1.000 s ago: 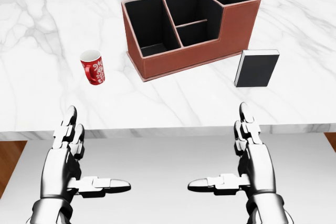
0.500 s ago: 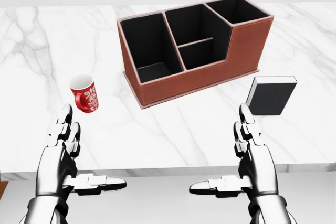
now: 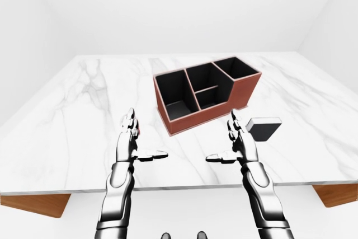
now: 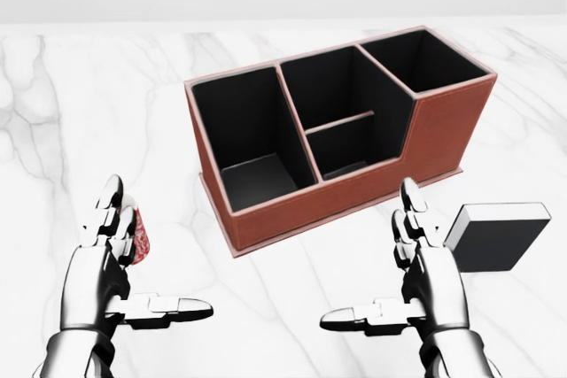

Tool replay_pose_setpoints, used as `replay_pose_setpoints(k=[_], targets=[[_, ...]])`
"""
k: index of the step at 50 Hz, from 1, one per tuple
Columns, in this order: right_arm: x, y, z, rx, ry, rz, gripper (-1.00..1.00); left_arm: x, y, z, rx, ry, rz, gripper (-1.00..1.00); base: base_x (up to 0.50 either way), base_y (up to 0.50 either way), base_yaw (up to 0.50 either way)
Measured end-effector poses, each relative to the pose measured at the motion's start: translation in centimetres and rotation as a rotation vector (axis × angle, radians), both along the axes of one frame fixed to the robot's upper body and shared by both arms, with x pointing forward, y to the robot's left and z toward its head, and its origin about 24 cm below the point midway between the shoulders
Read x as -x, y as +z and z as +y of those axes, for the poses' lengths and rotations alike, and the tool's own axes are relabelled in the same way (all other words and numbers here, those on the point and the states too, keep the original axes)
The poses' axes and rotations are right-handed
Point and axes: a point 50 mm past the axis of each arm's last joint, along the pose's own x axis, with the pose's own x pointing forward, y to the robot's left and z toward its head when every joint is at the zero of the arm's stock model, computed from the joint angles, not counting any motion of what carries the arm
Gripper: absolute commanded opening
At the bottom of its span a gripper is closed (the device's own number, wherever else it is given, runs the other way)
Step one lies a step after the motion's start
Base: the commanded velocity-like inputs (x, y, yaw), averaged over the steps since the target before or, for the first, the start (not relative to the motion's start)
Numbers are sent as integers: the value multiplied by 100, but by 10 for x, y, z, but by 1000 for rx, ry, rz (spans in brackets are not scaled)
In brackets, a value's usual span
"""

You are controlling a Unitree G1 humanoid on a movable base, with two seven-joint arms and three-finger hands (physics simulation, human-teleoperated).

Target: Pick up the book and place it in the left compartment of the caddy.

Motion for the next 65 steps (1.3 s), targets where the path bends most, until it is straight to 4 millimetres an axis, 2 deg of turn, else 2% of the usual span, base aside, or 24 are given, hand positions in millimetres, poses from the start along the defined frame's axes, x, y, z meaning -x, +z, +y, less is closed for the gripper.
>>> replay_pose_setpoints(k=[12,16,26,32,38,49,56,65], targets=[[-5,3,2,52,-13,6,100,3,5,2,2,-1,-8,100,50,0,0],[-9,9,2,95,-20,-20,100,4,7,2,4,-4,-12,100,22,0,0],[-16,70,8,239,53,-269,100,7,13,7,15,-4,-25,100,0,0,0],[-19,109,11,446,129,-412,100,8,21,11,22,-1,-58,100,0,0,0],[-22,134,17,713,216,-466,100,10,26,13,28,0,-80,100,0,0,0],[-36,149,4,1176,298,-290,100,9,31,17,39,3,-102,100,0,0,0],[-39,156,-16,1365,144,-198,100,8,33,20,44,10,-109,100,0,0,0],[-27,158,-40,1511,-32,-87,100,8,36,24,50,15,-122,100,0,0,0]])
